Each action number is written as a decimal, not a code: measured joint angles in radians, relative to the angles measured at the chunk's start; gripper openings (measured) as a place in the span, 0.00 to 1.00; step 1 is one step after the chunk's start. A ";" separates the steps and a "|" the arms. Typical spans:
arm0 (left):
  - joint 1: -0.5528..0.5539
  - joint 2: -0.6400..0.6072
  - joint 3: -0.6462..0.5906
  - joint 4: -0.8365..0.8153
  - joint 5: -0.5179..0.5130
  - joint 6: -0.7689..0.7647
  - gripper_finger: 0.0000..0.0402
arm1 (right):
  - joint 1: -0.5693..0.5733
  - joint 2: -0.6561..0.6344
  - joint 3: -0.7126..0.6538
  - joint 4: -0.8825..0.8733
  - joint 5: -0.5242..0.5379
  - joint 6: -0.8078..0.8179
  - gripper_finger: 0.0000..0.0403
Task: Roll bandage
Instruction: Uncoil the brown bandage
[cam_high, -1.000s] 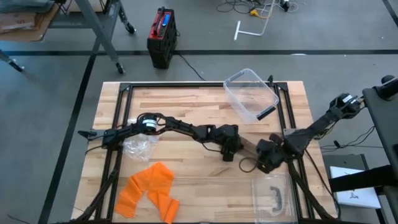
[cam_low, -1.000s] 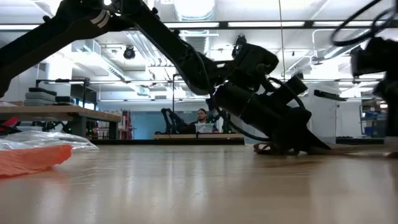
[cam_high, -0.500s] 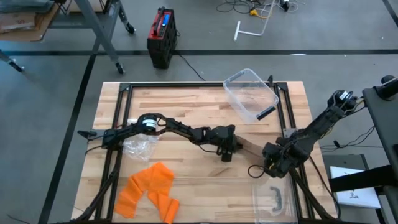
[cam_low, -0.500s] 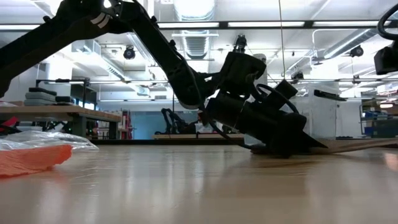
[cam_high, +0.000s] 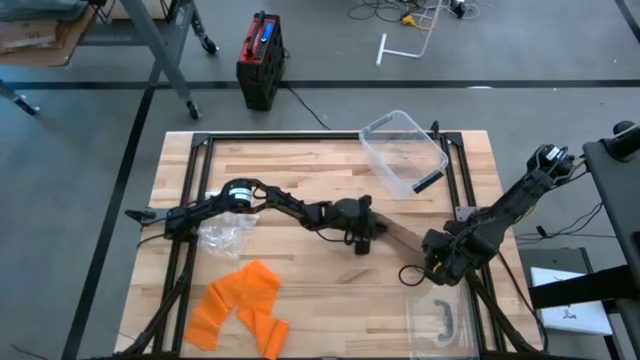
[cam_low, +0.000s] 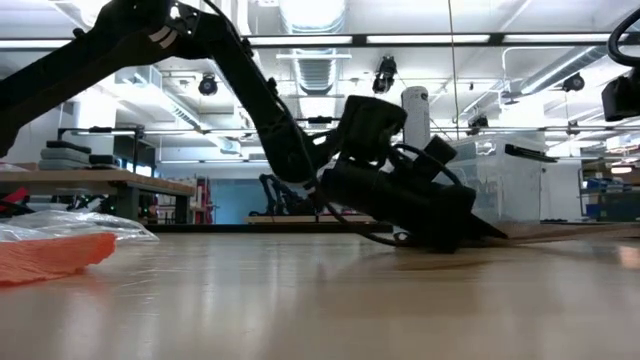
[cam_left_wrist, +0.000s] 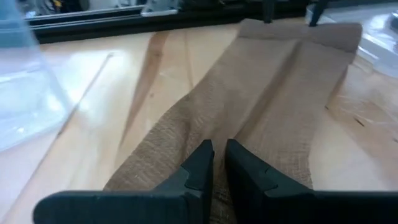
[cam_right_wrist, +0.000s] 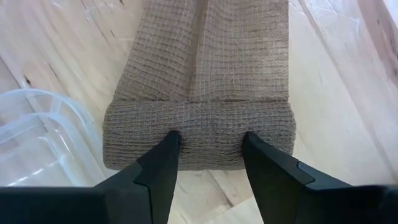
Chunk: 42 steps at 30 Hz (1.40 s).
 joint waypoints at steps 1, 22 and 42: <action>0.001 0.000 -0.016 0.033 -0.006 -0.012 0.09 | 0.000 0.000 0.000 0.001 0.001 0.000 0.44; -0.020 -0.195 -0.133 -0.277 0.078 -0.085 0.09 | -0.001 0.002 -0.003 0.021 0.033 0.000 0.43; -0.046 -0.313 -0.142 -0.316 0.084 -0.076 0.09 | -0.001 0.002 -0.002 0.025 0.043 -0.002 0.43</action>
